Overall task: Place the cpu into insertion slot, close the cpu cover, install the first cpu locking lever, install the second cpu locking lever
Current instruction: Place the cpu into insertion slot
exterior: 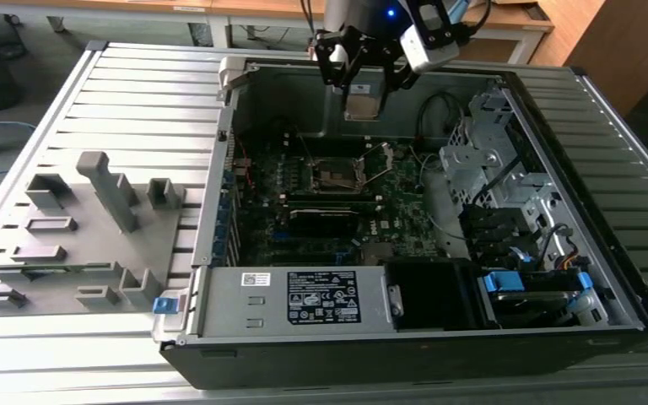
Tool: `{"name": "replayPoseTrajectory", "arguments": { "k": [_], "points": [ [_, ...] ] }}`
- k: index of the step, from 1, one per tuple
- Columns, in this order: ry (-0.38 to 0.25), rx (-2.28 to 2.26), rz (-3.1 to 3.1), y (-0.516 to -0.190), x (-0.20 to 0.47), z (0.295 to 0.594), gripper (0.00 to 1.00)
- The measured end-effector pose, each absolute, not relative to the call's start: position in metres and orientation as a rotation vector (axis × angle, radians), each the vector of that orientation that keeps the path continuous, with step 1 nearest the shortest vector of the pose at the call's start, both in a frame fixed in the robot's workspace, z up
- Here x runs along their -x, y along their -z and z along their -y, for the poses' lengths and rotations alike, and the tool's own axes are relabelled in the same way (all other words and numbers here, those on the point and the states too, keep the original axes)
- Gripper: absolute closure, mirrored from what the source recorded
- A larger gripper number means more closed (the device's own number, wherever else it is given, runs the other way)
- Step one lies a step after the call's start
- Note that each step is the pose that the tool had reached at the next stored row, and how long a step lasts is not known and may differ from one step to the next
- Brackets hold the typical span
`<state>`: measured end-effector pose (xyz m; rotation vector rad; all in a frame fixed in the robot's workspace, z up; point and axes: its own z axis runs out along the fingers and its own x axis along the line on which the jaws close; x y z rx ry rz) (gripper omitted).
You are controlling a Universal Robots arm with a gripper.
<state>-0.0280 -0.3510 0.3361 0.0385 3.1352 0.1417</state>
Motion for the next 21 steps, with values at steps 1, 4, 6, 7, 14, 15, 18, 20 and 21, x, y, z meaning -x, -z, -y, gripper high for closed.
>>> {"name": "replayPoseTrajectory", "arguments": {
  "k": [1, 4, 6, 7, 14, 15, 18, 20, 21],
  "points": [
    [-0.142, -0.038, -3.135, -0.3358, 0.0280, 0.3510, 0.46],
    [-0.141, -0.039, -3.135, -0.3349, 0.0280, 0.3510, 0.46],
    [-0.141, -0.038, -3.135, -0.3343, 0.0280, 0.3511, 0.46],
    [-0.141, -0.038, -3.135, -0.3342, 0.0280, 0.3510, 0.46],
    [-0.141, -0.038, -3.135, -0.3333, 0.0286, 0.3511, 0.46],
    [-0.141, -0.038, -3.135, -0.3333, 0.0286, 0.3511, 0.46],
    [-0.141, -0.039, -3.135, -0.3332, 0.0286, 0.3510, 0.46],
    [-0.141, -0.038, -3.135, -0.3331, 0.0286, 0.3511, 0.46],
    [-0.142, -0.038, -3.135, -0.3327, 0.0286, 0.3510, 0.46]
  ]
}}
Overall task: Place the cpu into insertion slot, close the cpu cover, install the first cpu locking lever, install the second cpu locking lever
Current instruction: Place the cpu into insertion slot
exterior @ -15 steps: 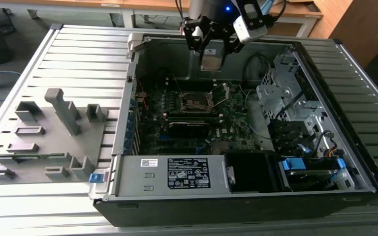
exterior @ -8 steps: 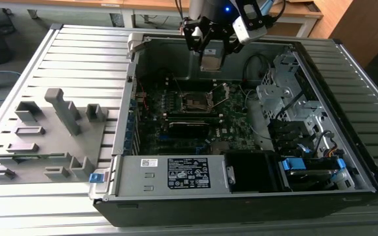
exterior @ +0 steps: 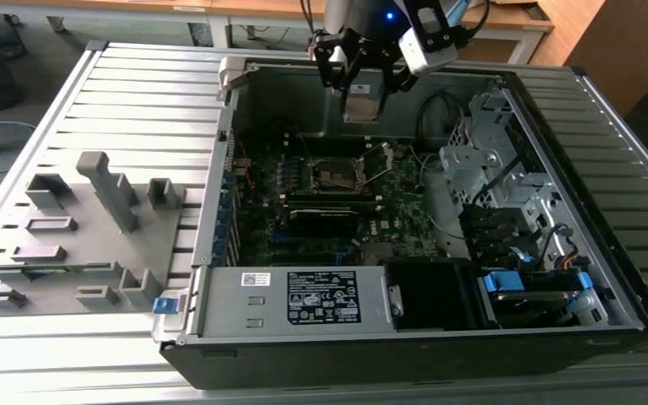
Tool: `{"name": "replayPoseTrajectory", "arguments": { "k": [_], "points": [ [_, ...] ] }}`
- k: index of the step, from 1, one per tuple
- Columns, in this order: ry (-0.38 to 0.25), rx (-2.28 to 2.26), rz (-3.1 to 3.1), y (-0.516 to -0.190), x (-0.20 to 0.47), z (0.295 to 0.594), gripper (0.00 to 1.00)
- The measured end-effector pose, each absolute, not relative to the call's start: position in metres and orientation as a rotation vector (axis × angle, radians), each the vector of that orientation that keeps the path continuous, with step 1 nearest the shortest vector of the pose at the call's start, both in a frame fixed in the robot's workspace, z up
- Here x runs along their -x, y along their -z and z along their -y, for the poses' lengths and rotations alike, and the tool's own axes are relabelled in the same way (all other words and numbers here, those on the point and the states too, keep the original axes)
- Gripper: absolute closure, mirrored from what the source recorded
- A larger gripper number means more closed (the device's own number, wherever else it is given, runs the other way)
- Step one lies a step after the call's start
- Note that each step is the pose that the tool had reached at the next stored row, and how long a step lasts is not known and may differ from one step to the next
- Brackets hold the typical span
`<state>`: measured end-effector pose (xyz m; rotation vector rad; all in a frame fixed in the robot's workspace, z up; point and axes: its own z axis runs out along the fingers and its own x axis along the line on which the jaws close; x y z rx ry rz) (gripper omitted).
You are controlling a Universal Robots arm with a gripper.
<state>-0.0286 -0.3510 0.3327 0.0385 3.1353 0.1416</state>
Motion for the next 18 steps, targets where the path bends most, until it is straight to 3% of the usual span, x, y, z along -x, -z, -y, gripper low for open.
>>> {"name": "replayPoseTrajectory", "arguments": {
  "k": [18],
  "points": [
    [-0.141, -0.039, -3.135, -0.3298, 0.0286, 0.3510, 0.46]
  ]
}}
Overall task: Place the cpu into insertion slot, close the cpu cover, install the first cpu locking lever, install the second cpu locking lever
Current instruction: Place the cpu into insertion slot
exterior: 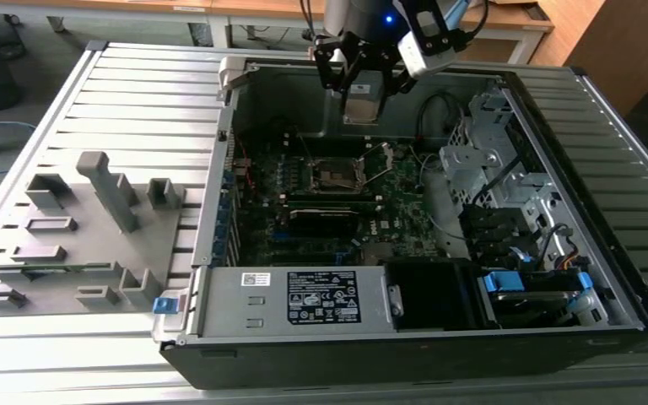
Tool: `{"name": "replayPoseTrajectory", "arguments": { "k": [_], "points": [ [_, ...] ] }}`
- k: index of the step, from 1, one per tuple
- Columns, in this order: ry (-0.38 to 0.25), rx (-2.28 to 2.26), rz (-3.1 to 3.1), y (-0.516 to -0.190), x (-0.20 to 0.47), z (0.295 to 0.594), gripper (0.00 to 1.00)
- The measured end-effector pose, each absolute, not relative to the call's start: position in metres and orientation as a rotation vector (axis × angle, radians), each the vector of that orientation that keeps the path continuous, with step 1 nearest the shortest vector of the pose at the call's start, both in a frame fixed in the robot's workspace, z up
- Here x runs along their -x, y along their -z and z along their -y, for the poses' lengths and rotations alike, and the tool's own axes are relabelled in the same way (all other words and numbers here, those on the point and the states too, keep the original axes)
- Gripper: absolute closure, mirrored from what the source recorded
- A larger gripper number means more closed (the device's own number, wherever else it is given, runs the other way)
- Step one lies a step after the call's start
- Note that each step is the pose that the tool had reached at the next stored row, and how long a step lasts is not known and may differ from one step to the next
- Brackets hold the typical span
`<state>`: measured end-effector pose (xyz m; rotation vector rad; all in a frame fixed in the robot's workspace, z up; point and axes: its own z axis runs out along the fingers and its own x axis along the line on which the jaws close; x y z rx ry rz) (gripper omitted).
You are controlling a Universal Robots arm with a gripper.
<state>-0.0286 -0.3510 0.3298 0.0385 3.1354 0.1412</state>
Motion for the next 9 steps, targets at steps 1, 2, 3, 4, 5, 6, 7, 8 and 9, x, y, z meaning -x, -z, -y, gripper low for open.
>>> {"name": "replayPoseTrajectory", "arguments": {
  "k": [1, 2, 3, 4, 5, 6, 7, 8, 9],
  "points": [
    [-0.141, -0.038, -3.135, -0.3295, 0.0286, 0.3510, 0.46],
    [-0.141, -0.039, -3.135, -0.3292, 0.0286, 0.3510, 0.46],
    [-0.141, -0.038, -3.135, -0.3291, 0.0286, 0.3511, 0.46],
    [-0.141, -0.039, -3.135, -0.3291, 0.0286, 0.3511, 0.46],
    [-0.141, -0.038, -3.135, -0.3290, 0.0286, 0.3511, 0.46],
    [-0.141, -0.038, -3.135, -0.3290, 0.0286, 0.3511, 0.46],
    [-0.141, -0.038, -3.135, -0.3289, 0.0286, 0.3511, 0.46],
    [-0.141, -0.039, -3.135, -0.3289, 0.0286, 0.3511, 0.46],
    [-0.141, -0.039, -3.135, -0.3289, 0.0286, 0.3511, 0.46]
  ]
}}
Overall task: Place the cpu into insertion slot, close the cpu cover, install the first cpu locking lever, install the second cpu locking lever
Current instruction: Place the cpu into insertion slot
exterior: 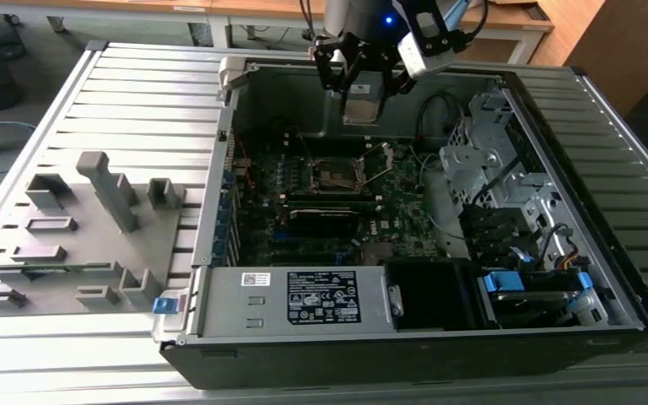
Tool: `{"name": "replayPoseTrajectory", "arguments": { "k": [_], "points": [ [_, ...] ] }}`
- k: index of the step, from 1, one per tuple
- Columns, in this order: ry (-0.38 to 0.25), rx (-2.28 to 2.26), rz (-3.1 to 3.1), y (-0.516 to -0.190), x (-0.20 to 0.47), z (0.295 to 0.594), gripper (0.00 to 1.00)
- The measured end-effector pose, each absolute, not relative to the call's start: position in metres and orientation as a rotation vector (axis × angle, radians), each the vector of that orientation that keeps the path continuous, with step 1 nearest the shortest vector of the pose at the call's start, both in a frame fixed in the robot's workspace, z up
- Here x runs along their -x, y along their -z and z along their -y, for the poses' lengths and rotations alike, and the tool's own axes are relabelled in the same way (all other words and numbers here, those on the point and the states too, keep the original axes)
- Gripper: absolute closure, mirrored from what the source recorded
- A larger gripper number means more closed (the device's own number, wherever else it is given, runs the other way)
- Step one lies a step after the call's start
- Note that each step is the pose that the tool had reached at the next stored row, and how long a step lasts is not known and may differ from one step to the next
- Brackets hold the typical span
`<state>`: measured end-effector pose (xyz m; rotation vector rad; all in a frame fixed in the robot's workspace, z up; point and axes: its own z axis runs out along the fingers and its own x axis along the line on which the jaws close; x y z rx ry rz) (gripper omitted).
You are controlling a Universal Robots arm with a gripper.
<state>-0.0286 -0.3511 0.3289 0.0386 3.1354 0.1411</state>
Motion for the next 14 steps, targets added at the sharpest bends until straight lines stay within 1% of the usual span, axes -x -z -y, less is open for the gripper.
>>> {"name": "replayPoseTrajectory", "arguments": {
  "k": [14],
  "points": [
    [-0.141, -0.039, -3.136, -0.3271, 0.0286, 0.3511, 0.46]
  ]
}}
